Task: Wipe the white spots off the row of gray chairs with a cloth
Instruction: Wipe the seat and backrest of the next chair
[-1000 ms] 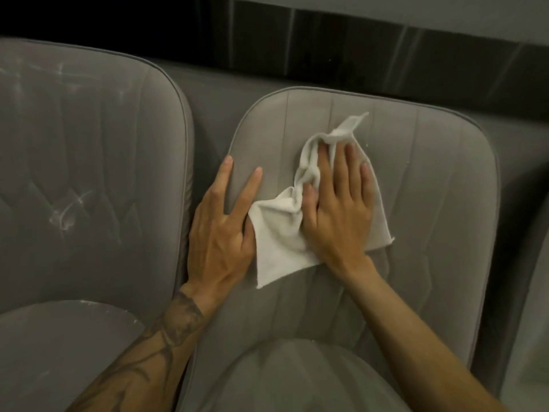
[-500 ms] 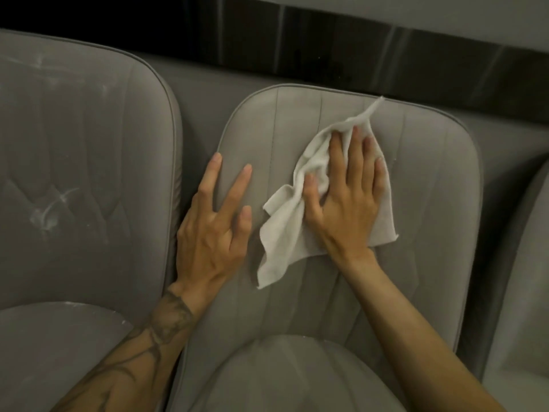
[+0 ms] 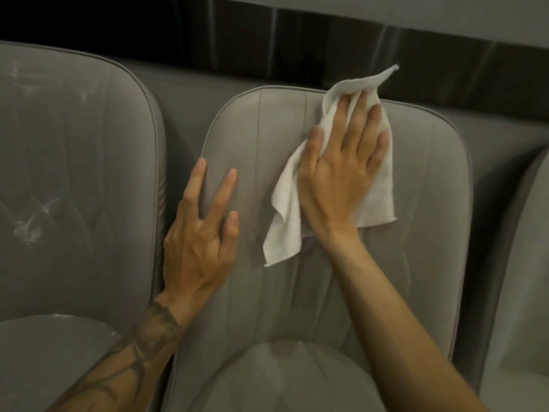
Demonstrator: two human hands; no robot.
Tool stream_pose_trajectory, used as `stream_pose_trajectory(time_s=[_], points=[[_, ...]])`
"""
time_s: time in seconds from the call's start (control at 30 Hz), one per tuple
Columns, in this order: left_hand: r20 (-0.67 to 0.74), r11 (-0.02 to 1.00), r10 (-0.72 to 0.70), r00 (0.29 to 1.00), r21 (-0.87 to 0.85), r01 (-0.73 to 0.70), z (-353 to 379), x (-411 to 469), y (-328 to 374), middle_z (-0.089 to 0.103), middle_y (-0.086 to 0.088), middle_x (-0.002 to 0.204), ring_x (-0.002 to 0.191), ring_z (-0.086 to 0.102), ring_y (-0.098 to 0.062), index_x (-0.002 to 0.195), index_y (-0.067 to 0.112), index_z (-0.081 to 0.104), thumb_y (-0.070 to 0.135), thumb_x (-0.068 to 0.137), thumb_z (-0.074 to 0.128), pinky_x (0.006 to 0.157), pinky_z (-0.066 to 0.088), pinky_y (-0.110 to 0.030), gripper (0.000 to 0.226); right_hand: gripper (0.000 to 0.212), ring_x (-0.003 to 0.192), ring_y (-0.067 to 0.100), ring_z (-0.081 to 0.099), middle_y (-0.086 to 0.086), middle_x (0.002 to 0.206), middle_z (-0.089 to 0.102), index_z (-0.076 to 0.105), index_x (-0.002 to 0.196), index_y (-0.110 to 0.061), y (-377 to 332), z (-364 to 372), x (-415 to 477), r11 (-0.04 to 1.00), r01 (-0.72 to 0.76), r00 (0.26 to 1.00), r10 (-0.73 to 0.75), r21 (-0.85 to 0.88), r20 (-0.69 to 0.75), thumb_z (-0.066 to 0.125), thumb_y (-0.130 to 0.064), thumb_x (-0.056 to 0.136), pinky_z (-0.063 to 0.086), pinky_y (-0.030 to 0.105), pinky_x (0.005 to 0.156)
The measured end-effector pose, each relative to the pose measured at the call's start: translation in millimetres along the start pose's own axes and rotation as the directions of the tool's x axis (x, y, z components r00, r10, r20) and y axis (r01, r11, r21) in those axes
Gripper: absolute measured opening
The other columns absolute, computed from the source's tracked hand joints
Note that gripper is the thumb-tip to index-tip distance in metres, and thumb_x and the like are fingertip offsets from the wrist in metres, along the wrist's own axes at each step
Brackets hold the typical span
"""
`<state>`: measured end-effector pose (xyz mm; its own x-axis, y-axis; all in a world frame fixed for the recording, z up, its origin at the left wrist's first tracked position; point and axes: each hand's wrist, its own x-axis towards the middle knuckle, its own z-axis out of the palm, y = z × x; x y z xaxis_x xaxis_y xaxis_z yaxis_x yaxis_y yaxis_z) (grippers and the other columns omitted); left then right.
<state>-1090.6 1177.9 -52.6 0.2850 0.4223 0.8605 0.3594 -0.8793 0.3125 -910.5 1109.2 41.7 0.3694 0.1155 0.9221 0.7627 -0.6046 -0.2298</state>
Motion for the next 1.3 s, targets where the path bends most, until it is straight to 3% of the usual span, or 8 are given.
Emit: stream_pose_trajectory(time_s=[0.13,0.23,0.43,0.57,0.67,0.87,1.13,1.3], points=[[0.002,1.000,0.006,1.000,0.028,-0.006,1.1,0.5,-2.0,0.019,-0.004,0.173,0.149,0.039,-0.025,0.160,0.034,0.039,0.040,0.110,0.031,0.079,0.061,-0.046,0.051,0.064,0.161,0.027,0.016,0.008,0.173,0.020,0.024,0.165,-0.015,-46.3,3.4,-9.5,0.982,0.162,0.983,-0.169,0.100,0.072,0.016,-0.046,0.110,0.012,0.049,0.130],[0.007,1.000,0.006,1.000,0.018,-0.006,0.6,-0.2,-2.8,0.017,-0.001,0.173,0.152,0.035,-0.022,0.161,0.038,0.037,0.041,0.109,0.031,0.081,0.060,-0.049,0.052,0.061,0.161,0.023,0.015,0.008,0.173,0.019,0.022,0.165,-0.014,9.5,-5.2,3.6,0.955,0.297,0.949,-0.296,0.008,0.109,0.017,-0.041,0.111,0.012,0.044,0.131],[0.012,1.000,-0.002,1.000,0.012,0.002,-0.1,0.1,0.2,0.017,-0.003,0.173,0.152,0.036,-0.027,0.161,0.036,0.036,0.040,0.108,0.033,0.082,0.060,-0.051,0.053,0.063,0.161,0.026,0.014,0.011,0.173,0.017,0.018,0.165,-0.009,51.0,-15.2,20.4,0.999,-0.049,0.999,0.049,-0.016,0.000,0.018,-0.042,0.111,0.014,0.051,0.130],[0.010,1.000,-0.006,1.000,0.024,0.005,0.1,0.1,0.2,0.018,-0.003,0.173,0.152,0.035,-0.027,0.161,0.036,0.037,0.040,0.108,0.034,0.079,0.060,-0.052,0.053,0.064,0.162,0.028,0.010,0.013,0.174,0.014,0.017,0.165,-0.010,-7.1,-5.9,-18.9,0.977,0.200,0.972,-0.208,0.078,0.112,0.018,-0.044,0.111,0.009,0.051,0.131],[0.022,0.999,-0.005,1.000,0.037,0.004,0.1,-0.5,-1.3,0.017,-0.002,0.173,0.152,0.035,-0.027,0.161,0.037,0.035,0.040,0.107,0.034,0.080,0.060,-0.055,0.054,0.063,0.162,0.025,0.010,0.011,0.174,0.012,0.014,0.166,-0.011,37.3,-14.5,-10.0,0.928,0.370,0.909,-0.370,0.039,0.190,0.017,-0.043,0.112,0.010,0.046,0.132],[0.026,0.999,-0.024,0.999,0.038,0.023,-1.6,-0.5,1.8,0.016,-0.002,0.173,0.152,0.035,-0.028,0.161,0.038,0.035,0.042,0.107,0.033,0.082,0.058,-0.058,0.054,0.062,0.161,0.021,0.014,0.007,0.174,0.017,0.011,0.166,-0.015,109.7,-28.6,28.6,0.991,0.134,0.990,-0.135,0.012,0.042,0.019,-0.047,0.113,0.013,0.047,0.132],[0.046,0.998,-0.045,0.998,0.052,0.043,-7.5,-1.1,6.6,0.016,-0.004,0.173,0.150,0.038,-0.032,0.161,0.035,0.036,0.040,0.106,0.037,0.082,0.058,-0.059,0.055,0.071,0.162,0.027,0.005,0.014,0.174,0.010,0.005,0.167,-0.013,144.3,-29.2,-94.5,0.873,0.473,0.849,-0.417,-0.116,0.324,0.035,-0.043,0.110,0.000,0.043,0.133],[0.037,0.996,-0.039,0.999,0.082,0.036,-5.7,-2.0,5.9,0.017,-0.007,0.173,0.150,0.038,-0.032,0.162,0.036,0.035,0.037,0.106,0.044,0.082,0.058,-0.058,0.057,0.062,0.162,0.024,0.012,0.012,0.174,0.015,0.011,0.166,-0.013,139.9,-32.5,-4.4,0.929,0.345,0.935,-0.330,-0.129,0.130,0.020,-0.043,0.113,0.007,0.043,0.132]])
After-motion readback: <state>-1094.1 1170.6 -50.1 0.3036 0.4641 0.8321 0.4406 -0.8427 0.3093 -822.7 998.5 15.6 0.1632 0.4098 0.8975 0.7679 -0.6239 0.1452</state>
